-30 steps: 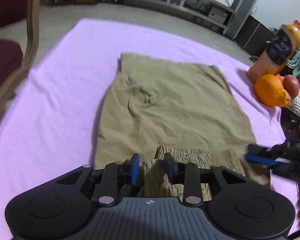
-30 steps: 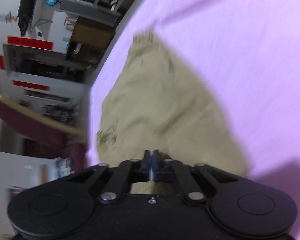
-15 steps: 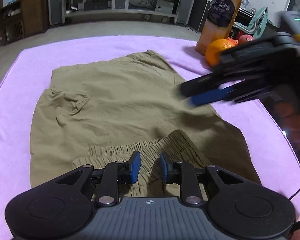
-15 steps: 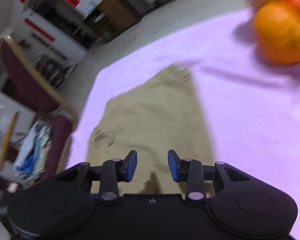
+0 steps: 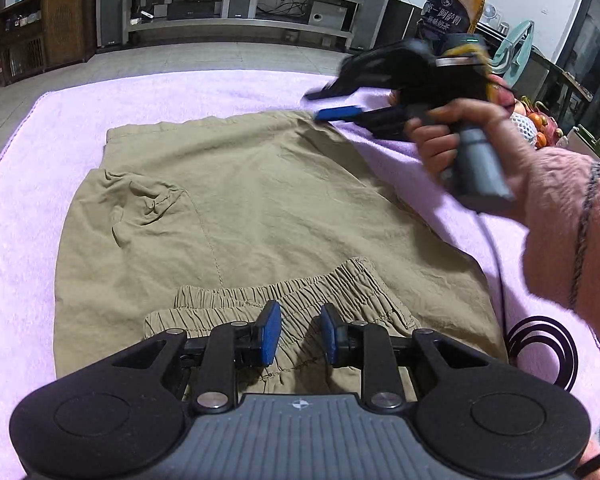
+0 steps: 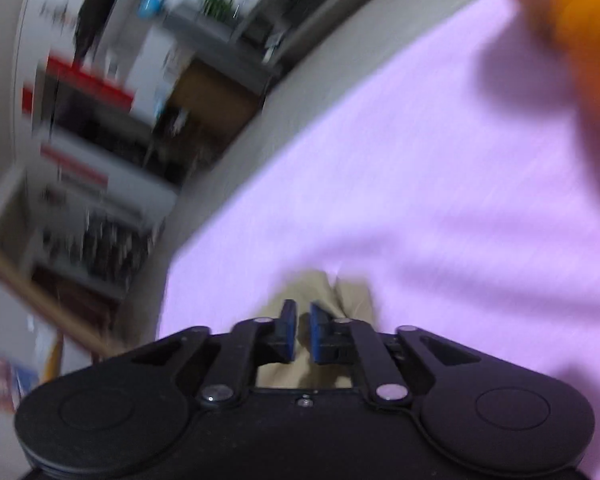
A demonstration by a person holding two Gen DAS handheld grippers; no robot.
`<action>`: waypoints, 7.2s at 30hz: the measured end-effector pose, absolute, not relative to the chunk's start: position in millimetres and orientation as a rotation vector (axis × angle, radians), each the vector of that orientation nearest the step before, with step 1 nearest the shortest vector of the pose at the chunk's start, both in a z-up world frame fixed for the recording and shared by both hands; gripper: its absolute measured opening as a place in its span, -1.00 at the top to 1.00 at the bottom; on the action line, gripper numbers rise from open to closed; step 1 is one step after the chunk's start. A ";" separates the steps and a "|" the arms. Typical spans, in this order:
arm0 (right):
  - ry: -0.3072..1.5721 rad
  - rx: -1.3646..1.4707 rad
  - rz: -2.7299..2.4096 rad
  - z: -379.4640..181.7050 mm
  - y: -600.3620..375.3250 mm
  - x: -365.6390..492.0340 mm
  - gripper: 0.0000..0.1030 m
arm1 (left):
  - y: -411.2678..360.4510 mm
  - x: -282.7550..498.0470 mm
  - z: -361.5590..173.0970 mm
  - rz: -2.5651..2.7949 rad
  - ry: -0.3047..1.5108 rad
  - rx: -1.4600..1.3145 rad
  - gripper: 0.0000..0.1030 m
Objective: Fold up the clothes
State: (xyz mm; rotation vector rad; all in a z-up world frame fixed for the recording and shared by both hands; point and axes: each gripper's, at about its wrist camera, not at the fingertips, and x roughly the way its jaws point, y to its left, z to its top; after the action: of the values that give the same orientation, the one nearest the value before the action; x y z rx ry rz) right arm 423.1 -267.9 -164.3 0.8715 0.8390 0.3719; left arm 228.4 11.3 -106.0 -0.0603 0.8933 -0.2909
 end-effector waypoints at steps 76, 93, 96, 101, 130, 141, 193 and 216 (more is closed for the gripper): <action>1.003 1.033 0.200 -152.9 -251.8 95.9 0.12 | 128.6 97.9 -86.5 -0.031 0.938 -0.488 0.30; 0.825 0.521 0.215 -45.1 -229.0 104.6 0.92 | 102.9 74.6 -48.6 -0.042 0.845 -0.434 0.92; 0.867 0.491 0.240 -55.9 -230.7 105.2 0.92 | 97.3 71.3 -77.7 -0.006 0.900 -0.384 0.91; 0.980 0.488 0.193 -118.2 -226.4 99.9 0.82 | 94.7 69.3 -103.2 0.010 0.929 -0.324 0.81; 0.824 0.217 0.178 -110.8 -193.3 67.1 0.57 | 64.0 90.8 -98.5 0.016 0.769 -0.035 0.75; 0.780 0.587 0.277 -59.6 -203.9 151.9 0.55 | 70.9 78.7 -119.0 -0.004 0.752 0.010 0.68; 0.722 0.413 -0.238 -130.4 -245.2 167.6 0.79 | 111.9 135.6 -125.3 0.321 0.757 -0.094 0.53; 0.682 0.140 0.151 -87.6 -156.8 118.9 0.48 | 56.0 97.0 -83.6 0.036 0.708 0.015 0.48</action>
State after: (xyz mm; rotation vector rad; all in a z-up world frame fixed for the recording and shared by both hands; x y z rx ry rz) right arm 118.9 -156.8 -87.6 0.1403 0.6824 0.1511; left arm 97.0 56.0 -83.6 0.0147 0.7078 0.0364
